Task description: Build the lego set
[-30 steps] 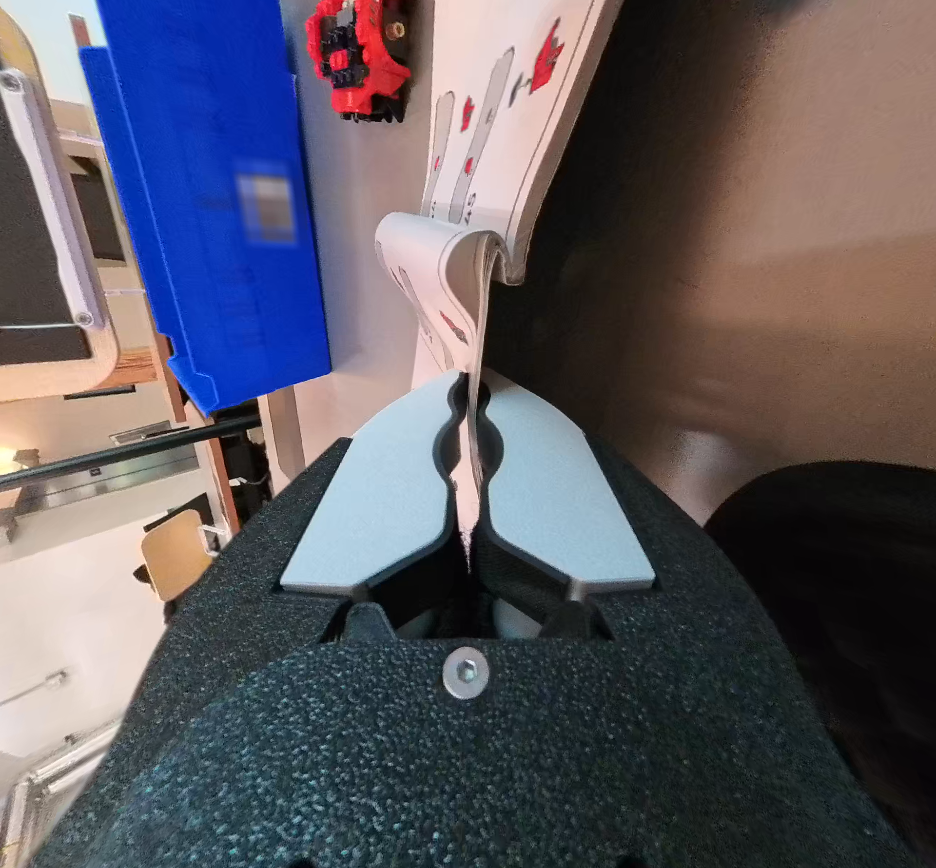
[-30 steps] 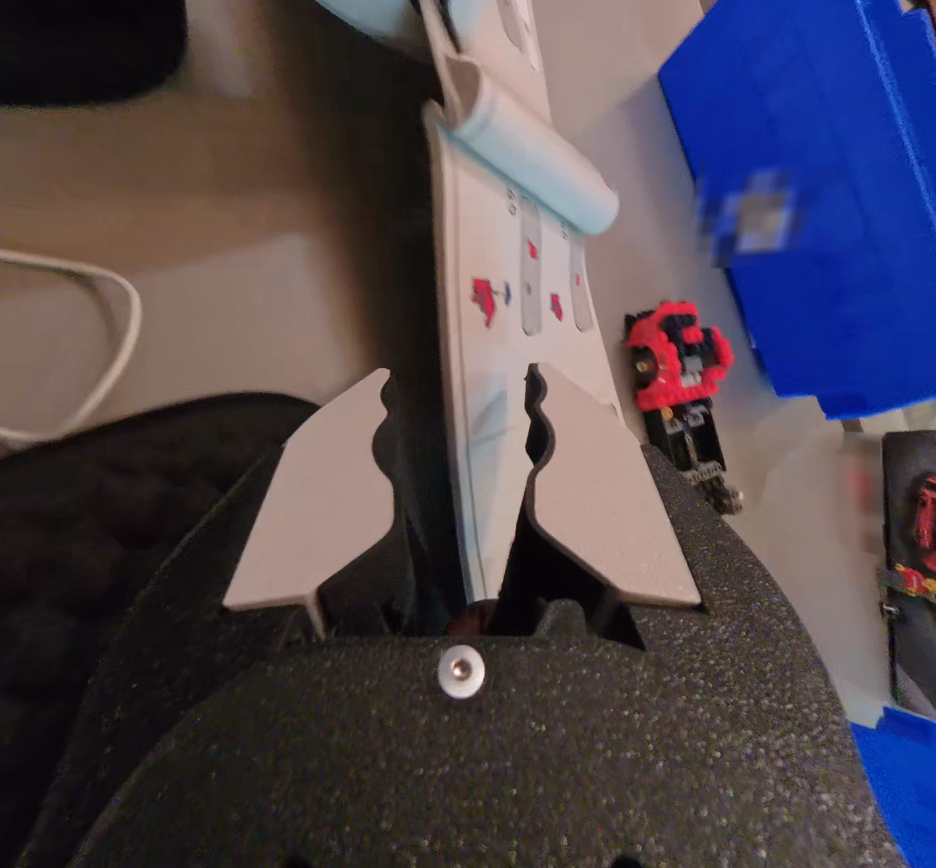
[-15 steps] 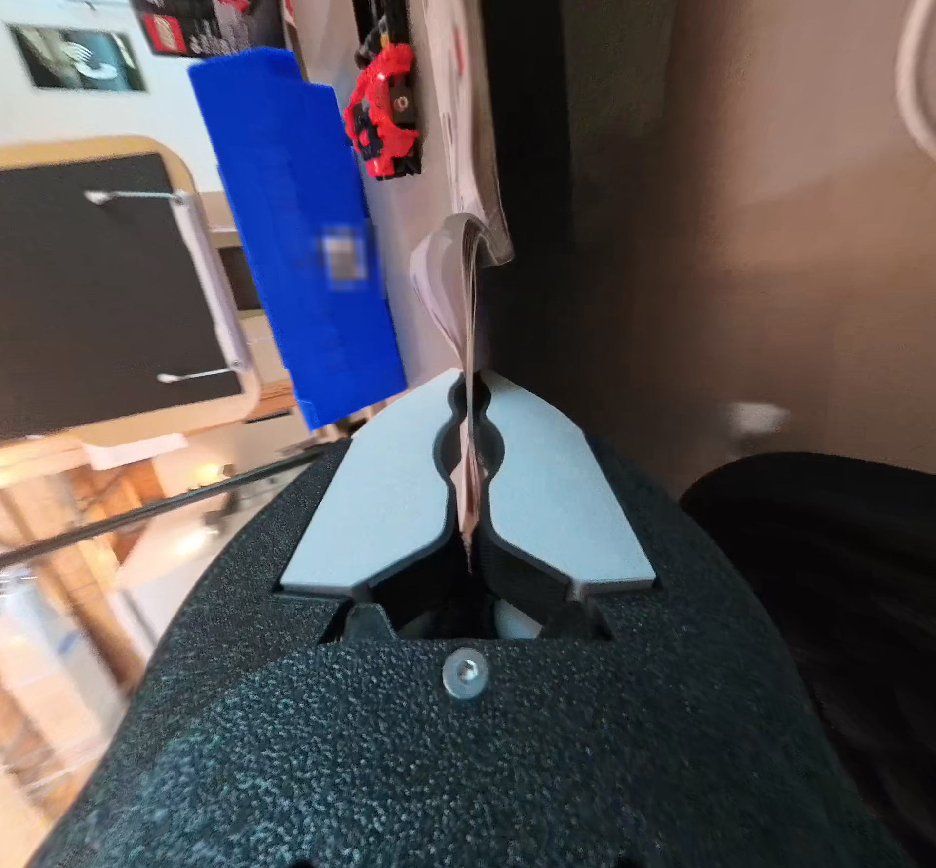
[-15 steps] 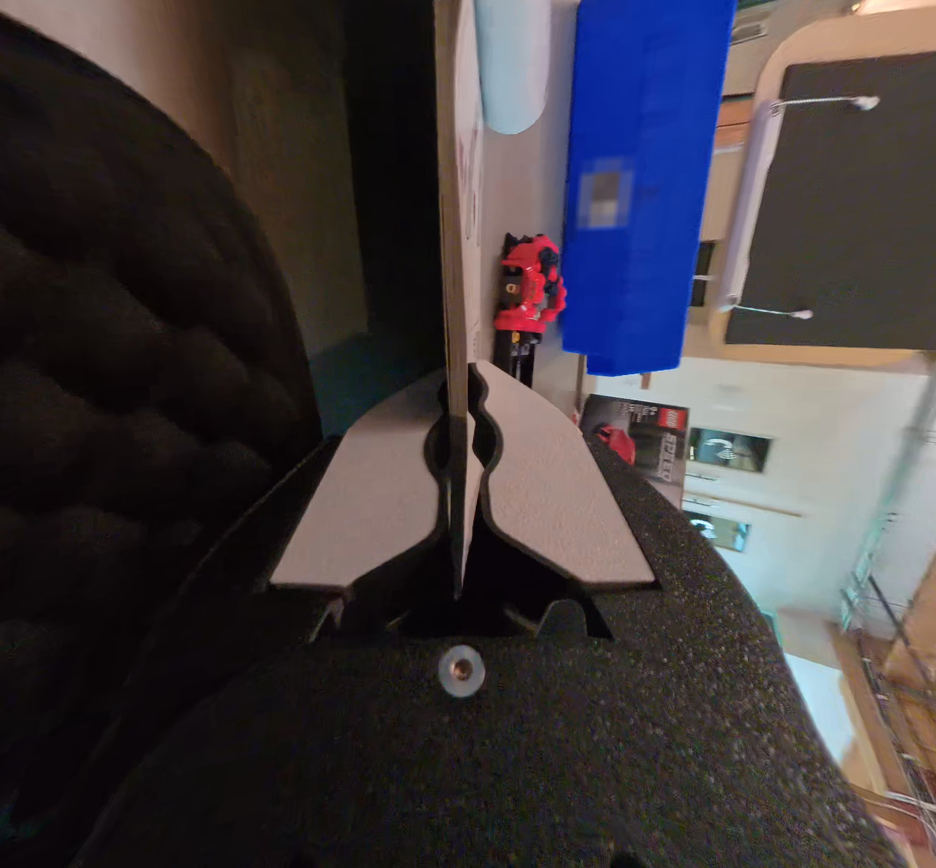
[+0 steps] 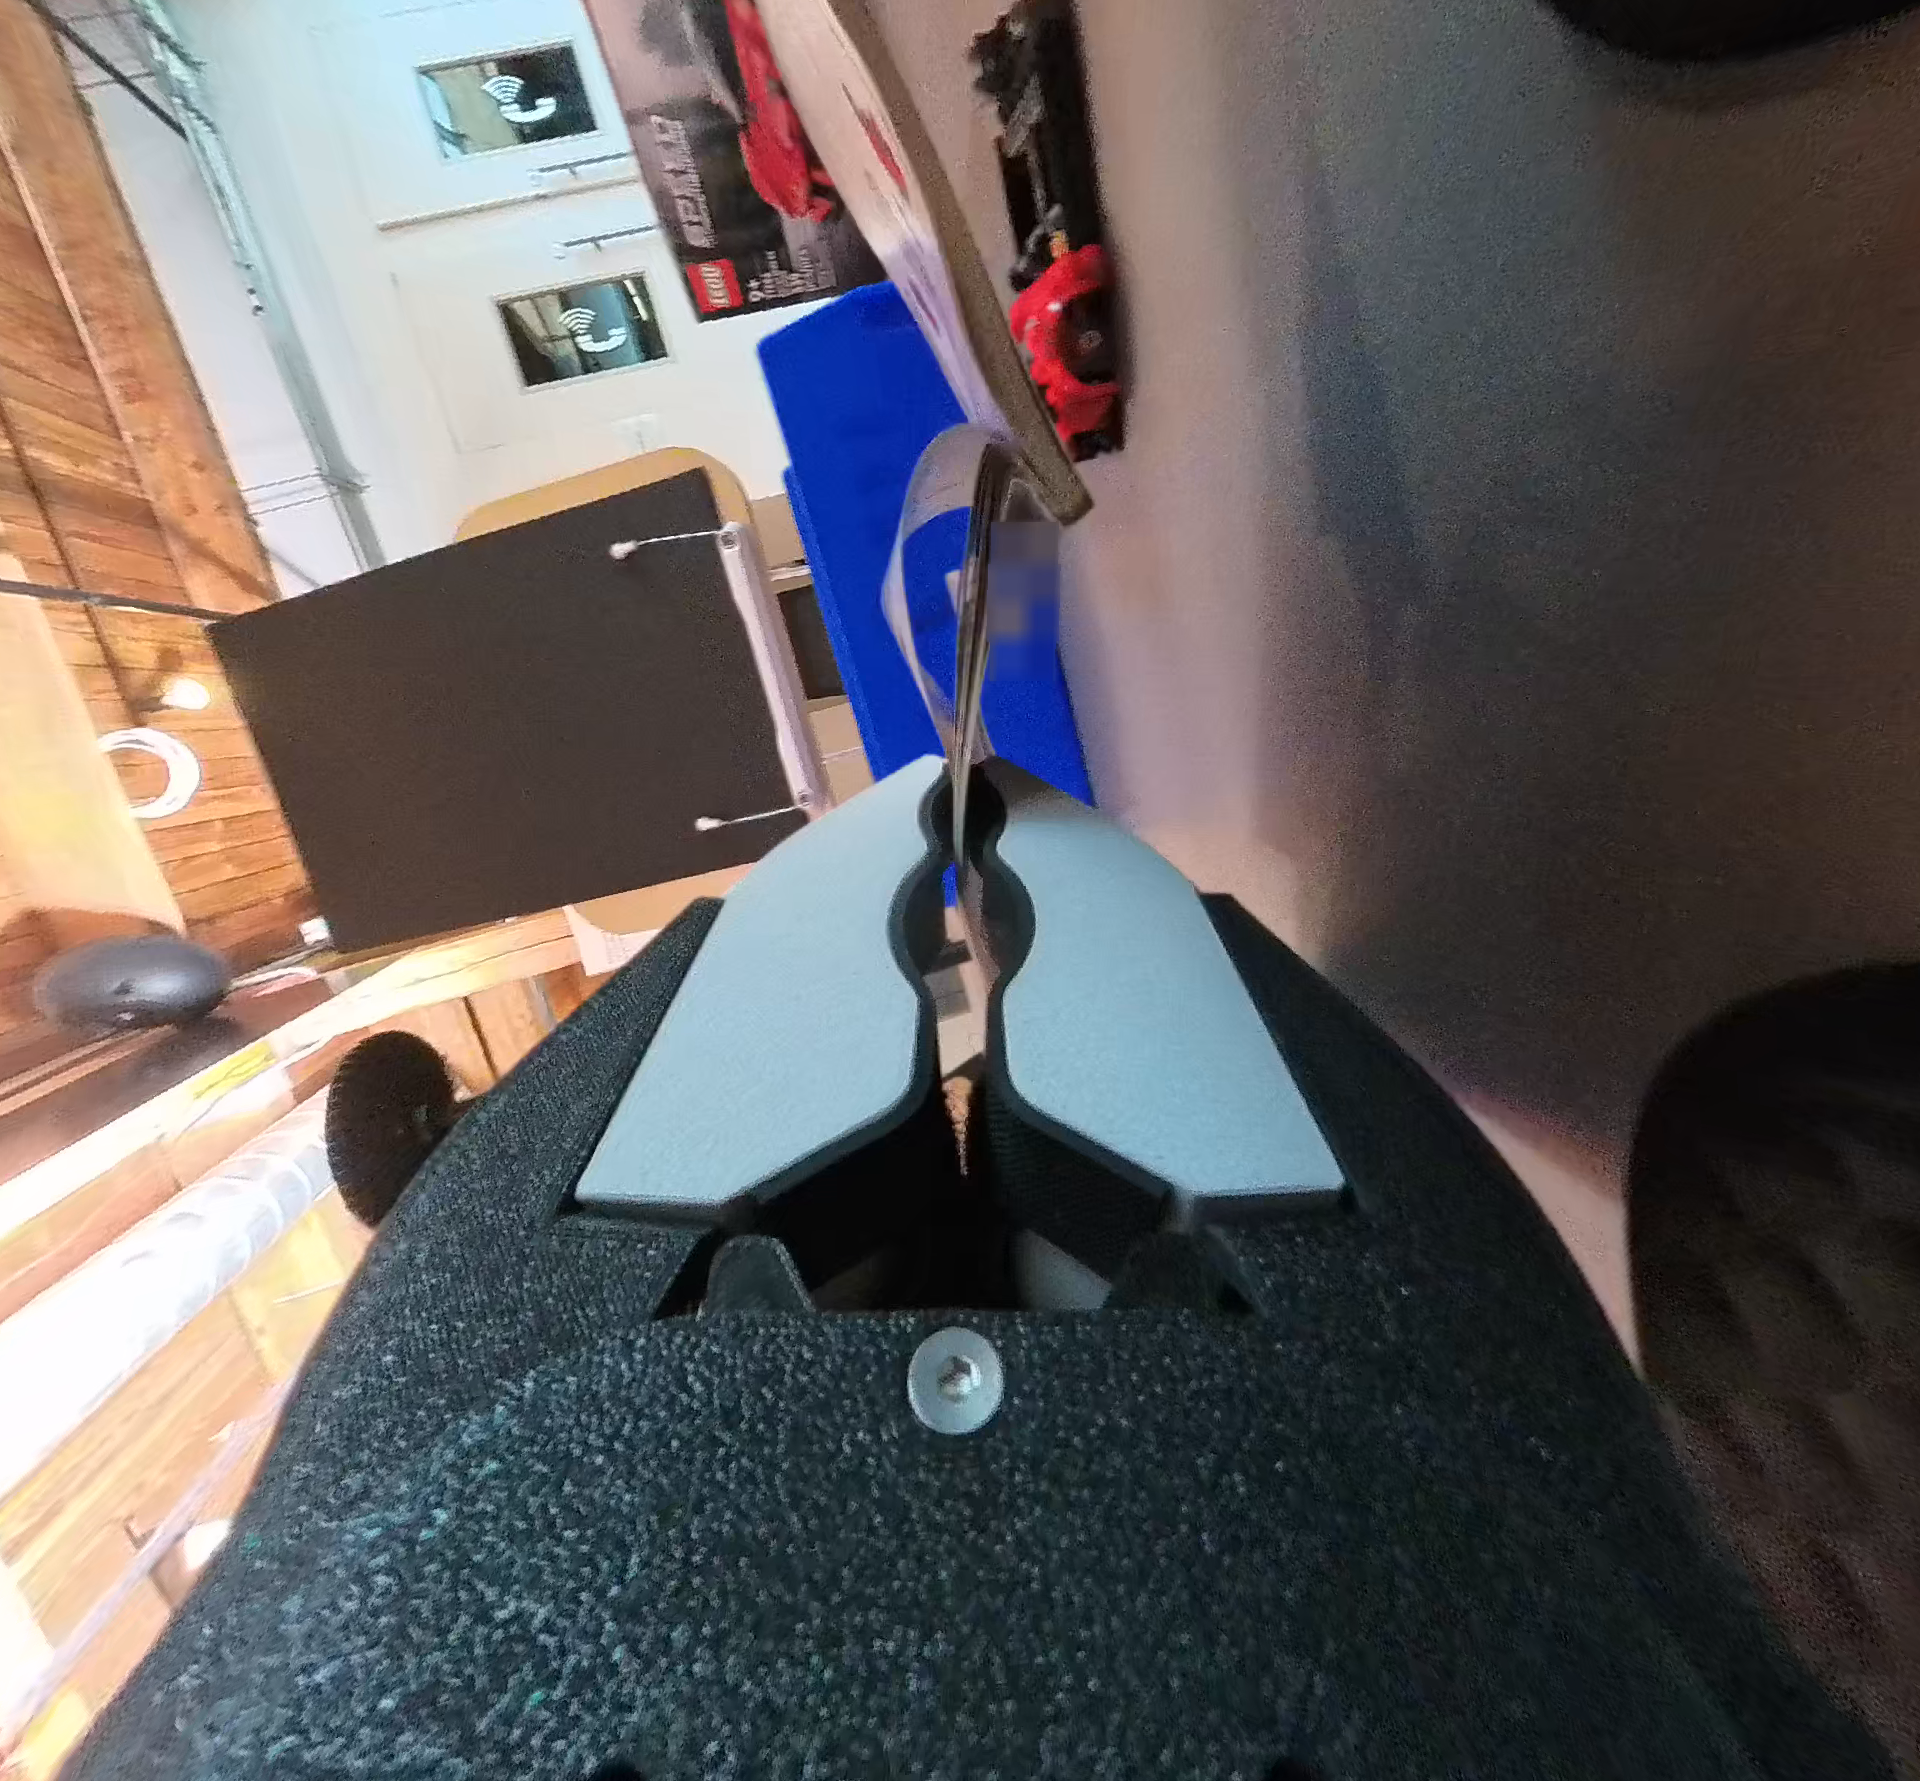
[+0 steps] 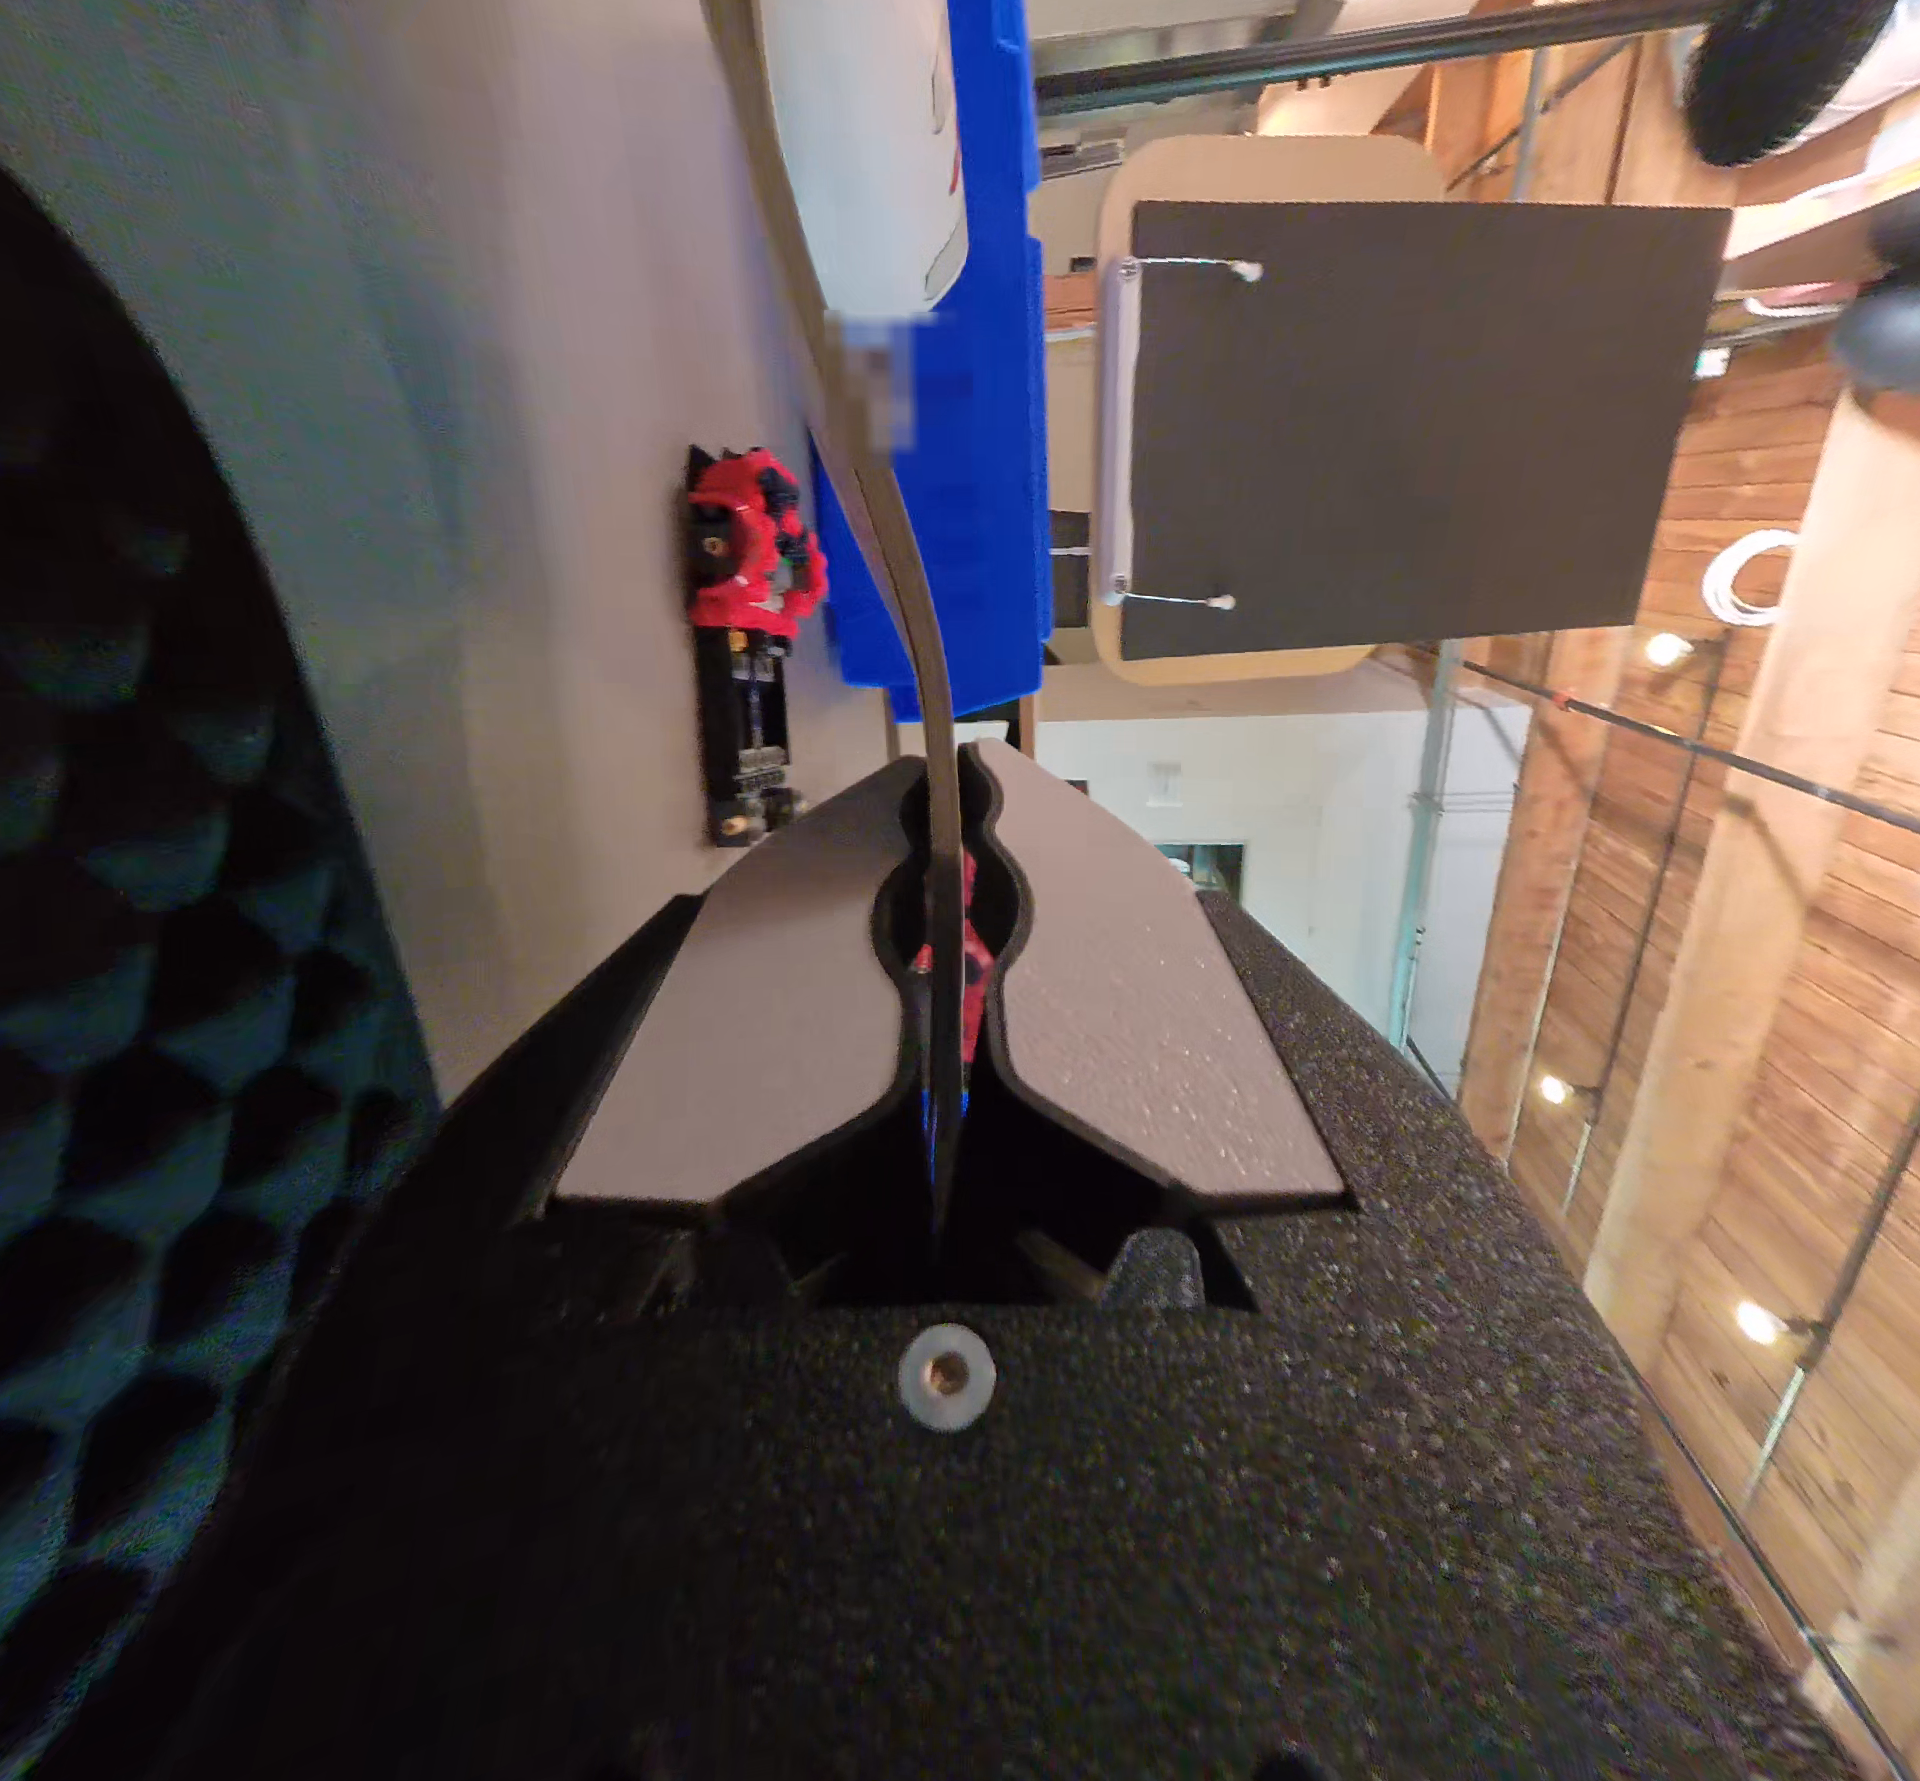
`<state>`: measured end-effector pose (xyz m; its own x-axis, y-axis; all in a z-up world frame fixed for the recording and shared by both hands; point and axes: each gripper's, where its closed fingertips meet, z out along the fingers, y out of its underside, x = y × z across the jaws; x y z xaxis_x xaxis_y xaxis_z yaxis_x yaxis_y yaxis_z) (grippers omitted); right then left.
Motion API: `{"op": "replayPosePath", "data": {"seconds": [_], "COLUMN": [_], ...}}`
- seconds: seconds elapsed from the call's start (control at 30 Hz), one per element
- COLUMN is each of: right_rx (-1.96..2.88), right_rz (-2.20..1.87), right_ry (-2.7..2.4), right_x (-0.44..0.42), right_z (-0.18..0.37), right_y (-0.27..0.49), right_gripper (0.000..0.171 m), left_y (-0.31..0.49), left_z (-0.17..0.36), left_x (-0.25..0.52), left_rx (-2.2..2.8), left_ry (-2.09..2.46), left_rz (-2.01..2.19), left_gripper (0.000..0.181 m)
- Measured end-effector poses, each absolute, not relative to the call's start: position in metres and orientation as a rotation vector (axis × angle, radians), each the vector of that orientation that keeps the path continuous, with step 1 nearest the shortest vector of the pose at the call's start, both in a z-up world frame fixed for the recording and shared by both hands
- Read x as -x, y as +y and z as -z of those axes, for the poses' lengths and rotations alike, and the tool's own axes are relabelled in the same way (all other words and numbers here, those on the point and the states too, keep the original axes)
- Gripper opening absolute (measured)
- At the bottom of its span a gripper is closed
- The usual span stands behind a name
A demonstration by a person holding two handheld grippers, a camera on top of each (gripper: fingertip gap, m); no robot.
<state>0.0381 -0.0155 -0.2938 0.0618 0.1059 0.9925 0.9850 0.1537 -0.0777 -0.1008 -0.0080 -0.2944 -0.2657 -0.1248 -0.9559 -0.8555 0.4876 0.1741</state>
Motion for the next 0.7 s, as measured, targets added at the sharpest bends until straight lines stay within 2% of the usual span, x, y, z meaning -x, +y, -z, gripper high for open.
{"op": "replayPosePath", "data": {"seconds": [0.47,0.7], "right_rx": [1.087,1.066], "right_rz": [0.978,0.94], "right_ry": [-1.167,-1.161], "right_x": [-0.012,0.005], "right_z": [0.231,0.224], "right_y": [0.002,0.012], "right_gripper": [0.002,0.002], "left_y": [0.004,0.009], "left_z": [0.22,0.21], "left_x": [0.126,0.142], "left_rx": [0.745,0.747], "left_ry": [1.551,1.509], "left_rz": [-1.04,-1.063], "left_gripper": [0.0,0.0]}}
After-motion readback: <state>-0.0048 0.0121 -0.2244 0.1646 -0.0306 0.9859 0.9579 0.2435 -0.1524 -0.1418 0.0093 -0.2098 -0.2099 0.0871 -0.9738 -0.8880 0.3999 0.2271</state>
